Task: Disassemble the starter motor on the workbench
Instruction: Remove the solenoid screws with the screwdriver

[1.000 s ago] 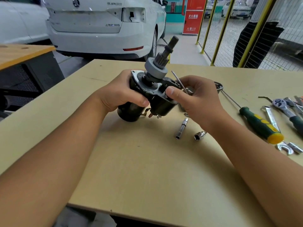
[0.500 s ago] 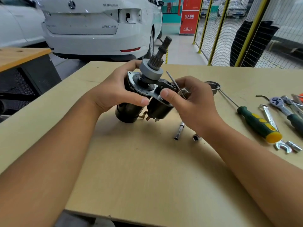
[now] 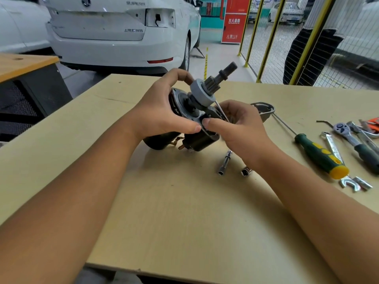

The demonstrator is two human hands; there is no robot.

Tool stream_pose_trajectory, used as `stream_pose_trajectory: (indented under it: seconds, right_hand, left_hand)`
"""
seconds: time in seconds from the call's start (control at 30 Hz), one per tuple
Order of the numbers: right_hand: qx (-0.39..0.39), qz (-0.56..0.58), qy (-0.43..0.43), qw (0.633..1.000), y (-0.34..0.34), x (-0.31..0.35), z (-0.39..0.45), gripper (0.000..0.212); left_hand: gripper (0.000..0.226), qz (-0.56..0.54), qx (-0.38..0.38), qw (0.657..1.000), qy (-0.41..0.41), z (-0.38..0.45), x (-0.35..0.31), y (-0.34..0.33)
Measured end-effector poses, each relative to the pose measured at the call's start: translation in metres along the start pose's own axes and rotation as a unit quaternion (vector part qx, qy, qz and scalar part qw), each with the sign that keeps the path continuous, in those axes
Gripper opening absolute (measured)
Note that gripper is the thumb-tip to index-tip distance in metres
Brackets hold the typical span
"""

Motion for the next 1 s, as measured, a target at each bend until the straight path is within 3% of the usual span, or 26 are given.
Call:
stream_pose_trajectory:
  seconds: [0.2,0.33,0.5,0.67,0.77,0.83,1.0]
  right_hand:
    - [0.059,0.031,-0.012,0.998,-0.005,-0.003,0.000,0.022]
    - [0.071,0.006,-0.001,0.997,-0.002,0.003,0.001,0.027]
    - [0.065,-0.054,0.019,0.996,0.045,0.026,0.014,0.015]
    - [0.185,-0.077,-0.032,0.979,0.052,0.022,0.010,0.005]
    - [0.233,-0.139,0.023,0.962,0.031,0.031,0.006,0.012]
    - [0.230,-0.179,0.052,0.955,0.025,0.036,0.006,0.010]
    - [0.137,-0.188,0.094,0.968,0.042,0.050,0.014,0.008]
  left_hand:
    - [0.087,-0.007,0.042,0.999,0.019,0.001,0.005,-0.003]
    - [0.103,-0.007,0.079,0.997,0.023,0.001,0.006,-0.004]
    - [0.098,0.031,0.045,0.998,0.031,0.003,0.011,0.001]
    - [0.089,0.043,0.017,0.998,0.032,0.007,0.014,0.000]
    - [0.095,0.066,-0.007,0.997,0.031,0.007,0.014,-0.001]
    - [0.095,0.078,-0.021,0.996,0.033,0.008,0.014,-0.001]
    - [0.092,0.085,-0.033,0.996,0.020,0.006,0.011,0.001]
Point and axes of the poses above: each hand's wrist, its own z-axis towards the middle knuckle, its own y-axis out of the back of the hand, x = y × z, the point moved 9 cm from there along z, towards the middle knuckle, and after that the axes turned 12 degrees about y, right-handed, at the moved point
